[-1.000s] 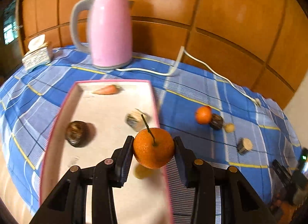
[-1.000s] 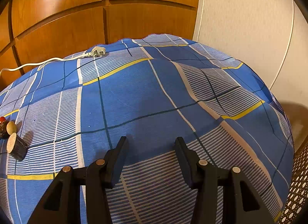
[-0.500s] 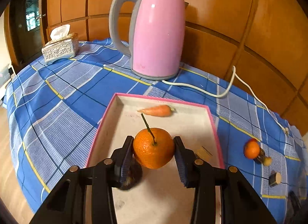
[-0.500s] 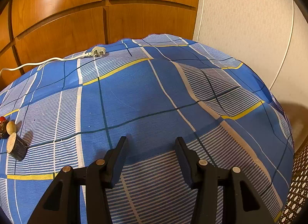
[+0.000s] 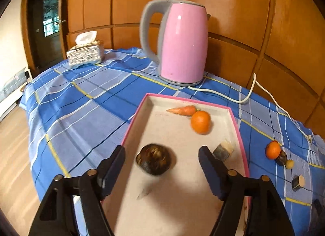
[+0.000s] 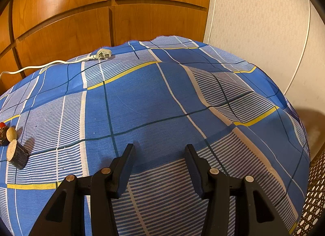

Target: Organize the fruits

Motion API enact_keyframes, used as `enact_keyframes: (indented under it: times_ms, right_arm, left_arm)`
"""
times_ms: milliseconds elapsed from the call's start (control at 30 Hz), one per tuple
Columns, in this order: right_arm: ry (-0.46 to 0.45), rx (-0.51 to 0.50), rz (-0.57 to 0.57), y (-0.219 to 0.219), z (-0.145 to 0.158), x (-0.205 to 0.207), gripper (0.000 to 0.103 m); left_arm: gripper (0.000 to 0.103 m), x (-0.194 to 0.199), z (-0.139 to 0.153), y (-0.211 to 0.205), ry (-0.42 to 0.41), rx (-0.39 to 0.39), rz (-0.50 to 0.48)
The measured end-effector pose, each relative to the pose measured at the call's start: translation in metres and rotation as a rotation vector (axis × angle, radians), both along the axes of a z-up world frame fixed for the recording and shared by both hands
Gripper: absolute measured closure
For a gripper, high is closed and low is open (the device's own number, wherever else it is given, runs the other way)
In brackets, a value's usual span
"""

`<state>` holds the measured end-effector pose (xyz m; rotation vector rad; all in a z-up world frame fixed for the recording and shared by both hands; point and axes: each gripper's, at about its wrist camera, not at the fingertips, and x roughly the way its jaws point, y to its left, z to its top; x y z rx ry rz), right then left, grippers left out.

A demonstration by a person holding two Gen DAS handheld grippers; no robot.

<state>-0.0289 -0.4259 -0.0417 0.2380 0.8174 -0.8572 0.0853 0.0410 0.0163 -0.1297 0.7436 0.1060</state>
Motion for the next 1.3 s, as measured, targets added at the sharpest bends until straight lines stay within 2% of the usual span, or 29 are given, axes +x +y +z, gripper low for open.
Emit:
enact_keyframes:
  times_ms: [133,433,800,1300]
  right_arm:
    - [0.0,0.0,0.0,0.0,0.0,0.0,0.052]
    - [0.0,-0.001,-0.001,0.0,0.0,0.0,0.052]
    - [0.0,-0.003,-0.002,0.0,0.0,0.0,0.052]
    - [0.006,-0.007,0.0,0.0,0.0,-0.001,0.052]
  left_arm:
    - [0.016,-0.019,-0.001,0.007,-0.001,-0.011,0.036]
    - [0.007,-0.05,-0.008,0.013,0.008,0.001,0.08]
    - [0.003,-0.062,-0.012,0.015,0.002,0.012,0.083]
    - [0.003,-0.067,-0.019,0.024,0.021,-0.006,0.083]
